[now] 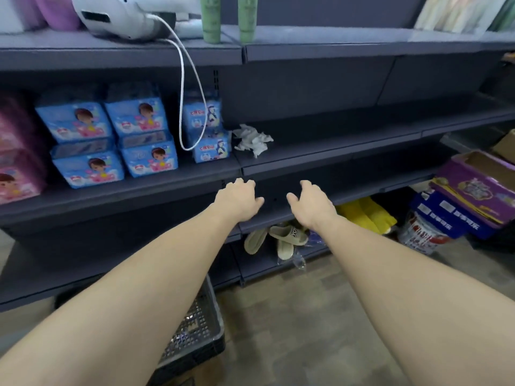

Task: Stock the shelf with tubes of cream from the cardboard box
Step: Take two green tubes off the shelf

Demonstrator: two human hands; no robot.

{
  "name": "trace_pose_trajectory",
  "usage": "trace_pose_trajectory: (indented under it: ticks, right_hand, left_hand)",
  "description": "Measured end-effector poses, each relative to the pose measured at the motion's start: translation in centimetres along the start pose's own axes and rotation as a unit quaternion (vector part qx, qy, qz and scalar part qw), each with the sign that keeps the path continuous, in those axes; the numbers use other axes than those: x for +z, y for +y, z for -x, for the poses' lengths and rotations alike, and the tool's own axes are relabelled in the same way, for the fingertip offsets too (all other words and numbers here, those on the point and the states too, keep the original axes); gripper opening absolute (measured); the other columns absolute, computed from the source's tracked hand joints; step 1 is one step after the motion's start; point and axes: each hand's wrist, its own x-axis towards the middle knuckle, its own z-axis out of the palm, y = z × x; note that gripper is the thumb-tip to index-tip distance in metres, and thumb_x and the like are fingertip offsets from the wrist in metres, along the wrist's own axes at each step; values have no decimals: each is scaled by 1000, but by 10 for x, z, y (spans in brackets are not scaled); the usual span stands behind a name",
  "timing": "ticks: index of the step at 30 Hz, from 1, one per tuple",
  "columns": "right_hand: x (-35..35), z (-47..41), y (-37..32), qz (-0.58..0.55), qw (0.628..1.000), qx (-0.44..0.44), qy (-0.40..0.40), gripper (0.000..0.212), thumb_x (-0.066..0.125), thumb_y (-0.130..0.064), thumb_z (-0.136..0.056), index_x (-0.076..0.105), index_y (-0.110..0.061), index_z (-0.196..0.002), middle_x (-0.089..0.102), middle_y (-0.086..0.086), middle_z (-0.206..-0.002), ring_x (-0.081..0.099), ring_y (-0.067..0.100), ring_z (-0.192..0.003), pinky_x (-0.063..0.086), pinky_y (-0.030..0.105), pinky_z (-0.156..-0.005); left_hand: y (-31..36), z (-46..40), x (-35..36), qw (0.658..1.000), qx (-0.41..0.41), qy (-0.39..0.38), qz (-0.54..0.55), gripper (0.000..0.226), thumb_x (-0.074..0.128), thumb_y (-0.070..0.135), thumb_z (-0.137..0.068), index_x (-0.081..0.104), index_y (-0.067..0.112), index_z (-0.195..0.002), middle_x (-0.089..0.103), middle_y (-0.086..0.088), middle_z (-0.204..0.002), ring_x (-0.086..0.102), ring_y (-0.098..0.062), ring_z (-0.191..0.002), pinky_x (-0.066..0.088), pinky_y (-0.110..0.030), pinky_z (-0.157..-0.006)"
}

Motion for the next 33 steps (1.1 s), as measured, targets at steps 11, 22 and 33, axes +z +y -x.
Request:
trace_pose_trajectory:
  ticks: [11,22,33]
  right_hand:
    - [-87,-102,-54,-59,981,-178,45,50,43,-35,-101,35,-13,-144,48,8,-136,51,29,-116,39,37,-82]
    - [-146,-168,-132,-116,946,-266,141,52,46,-33,-100,32,-9,-144,41,10,-144,39,29,-131,41,39,-91]
    - [-155,-233,-206,-219,935,-215,179,76,58,-38,-96,15,-9,-152,39,8,-148,45,27,-129,37,32,-79]
  left_hand:
    - [17,-48,-104,975,-127,175,47,47,41,39,-99,41,15,-139,45,-11,-137,53,-32,-117,48,-43,-89]
    - [10,-82,-193,912,-188,363,34,39,44,30,-99,47,10,-133,51,-11,-130,53,-31,-116,44,-41,-87]
    - [-7,-171,-239,886,-169,423,84,52,59,28,-94,36,7,-136,48,-14,-129,54,-33,-112,41,-37,-76]
